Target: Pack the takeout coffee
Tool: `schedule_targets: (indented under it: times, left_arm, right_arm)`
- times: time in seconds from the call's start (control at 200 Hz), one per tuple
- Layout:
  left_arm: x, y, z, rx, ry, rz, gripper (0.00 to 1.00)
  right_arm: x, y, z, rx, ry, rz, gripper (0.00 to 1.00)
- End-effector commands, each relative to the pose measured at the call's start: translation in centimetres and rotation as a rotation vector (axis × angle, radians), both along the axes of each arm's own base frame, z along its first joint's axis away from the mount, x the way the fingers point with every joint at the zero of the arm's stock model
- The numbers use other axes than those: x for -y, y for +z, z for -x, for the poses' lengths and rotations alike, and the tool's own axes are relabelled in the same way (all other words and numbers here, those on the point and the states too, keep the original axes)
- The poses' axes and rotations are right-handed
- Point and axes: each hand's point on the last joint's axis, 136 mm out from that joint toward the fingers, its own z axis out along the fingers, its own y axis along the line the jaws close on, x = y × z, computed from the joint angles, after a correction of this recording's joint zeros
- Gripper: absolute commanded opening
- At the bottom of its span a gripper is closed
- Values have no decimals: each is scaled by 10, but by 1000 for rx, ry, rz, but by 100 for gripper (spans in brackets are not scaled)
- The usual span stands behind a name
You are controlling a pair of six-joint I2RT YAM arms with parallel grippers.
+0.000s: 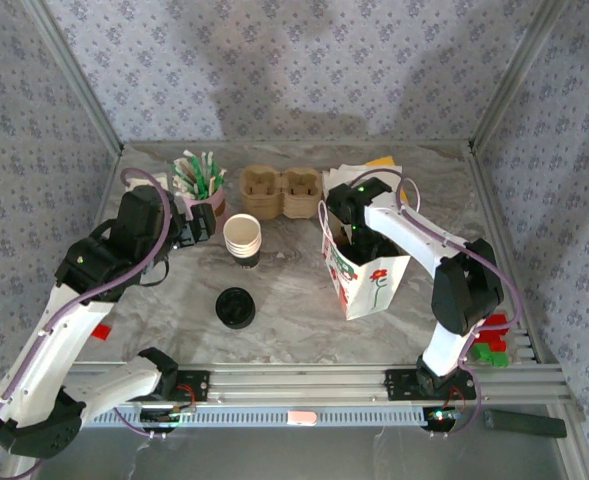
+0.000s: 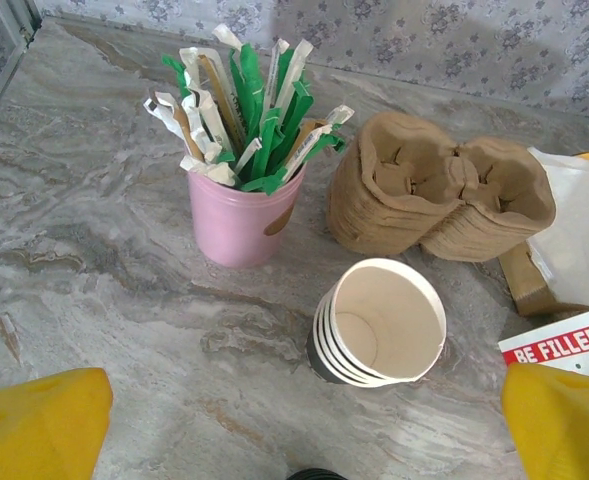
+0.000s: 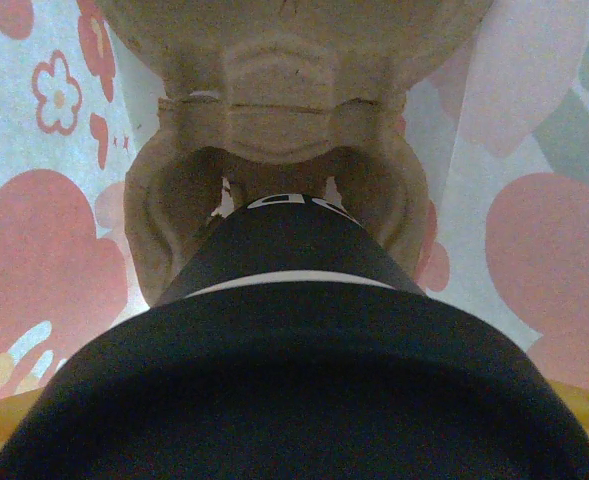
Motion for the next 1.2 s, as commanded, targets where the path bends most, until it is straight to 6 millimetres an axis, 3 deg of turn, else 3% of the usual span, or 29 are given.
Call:
schedule_targets:
  times: [0.0, 1.194]
  left_arm:
    - [-2, 12, 1, 24, -2, 6, 100]
    - [-2, 15, 2, 26, -6, 17, 100]
  right_arm:
    - [4, -1, 8, -30, 7, 10, 89]
    - [2, 3, 4, 2, 12, -15, 89]
